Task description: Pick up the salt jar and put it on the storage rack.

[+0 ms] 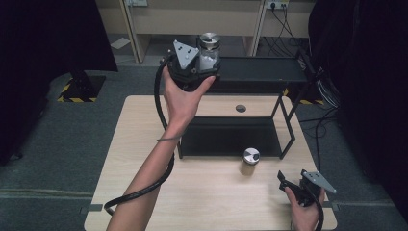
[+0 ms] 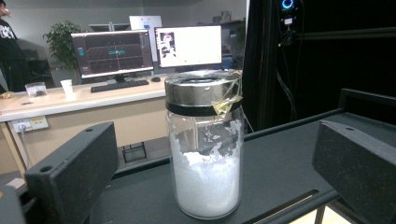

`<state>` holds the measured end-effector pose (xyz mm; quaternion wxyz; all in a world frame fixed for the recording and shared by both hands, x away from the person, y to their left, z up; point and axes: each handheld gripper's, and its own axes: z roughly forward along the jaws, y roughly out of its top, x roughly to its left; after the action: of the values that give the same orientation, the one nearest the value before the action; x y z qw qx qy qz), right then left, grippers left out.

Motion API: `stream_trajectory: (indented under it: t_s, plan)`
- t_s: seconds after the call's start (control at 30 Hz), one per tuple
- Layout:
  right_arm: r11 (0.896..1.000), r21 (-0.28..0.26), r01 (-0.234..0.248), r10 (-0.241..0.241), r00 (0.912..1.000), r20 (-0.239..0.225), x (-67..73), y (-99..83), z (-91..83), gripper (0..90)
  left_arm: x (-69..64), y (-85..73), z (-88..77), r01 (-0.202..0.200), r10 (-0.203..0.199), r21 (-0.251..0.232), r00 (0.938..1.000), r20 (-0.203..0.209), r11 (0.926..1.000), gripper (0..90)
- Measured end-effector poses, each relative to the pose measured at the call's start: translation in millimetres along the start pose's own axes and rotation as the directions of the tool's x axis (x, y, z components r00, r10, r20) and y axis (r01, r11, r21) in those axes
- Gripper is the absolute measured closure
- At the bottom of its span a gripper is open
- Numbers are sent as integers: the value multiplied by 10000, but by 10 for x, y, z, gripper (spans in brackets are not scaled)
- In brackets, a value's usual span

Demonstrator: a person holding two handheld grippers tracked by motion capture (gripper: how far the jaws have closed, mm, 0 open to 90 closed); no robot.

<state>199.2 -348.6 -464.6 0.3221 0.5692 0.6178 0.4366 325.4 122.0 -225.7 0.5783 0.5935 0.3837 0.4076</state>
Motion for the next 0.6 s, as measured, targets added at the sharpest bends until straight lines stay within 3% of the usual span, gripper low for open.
stream_trajectory:
  t_s: [0.6]
  plan:
    - [10000,-18,60,-60,10000,32,12,-3,0,49,32,-300,-276,-92,106,-317,9990,431,9995,0]
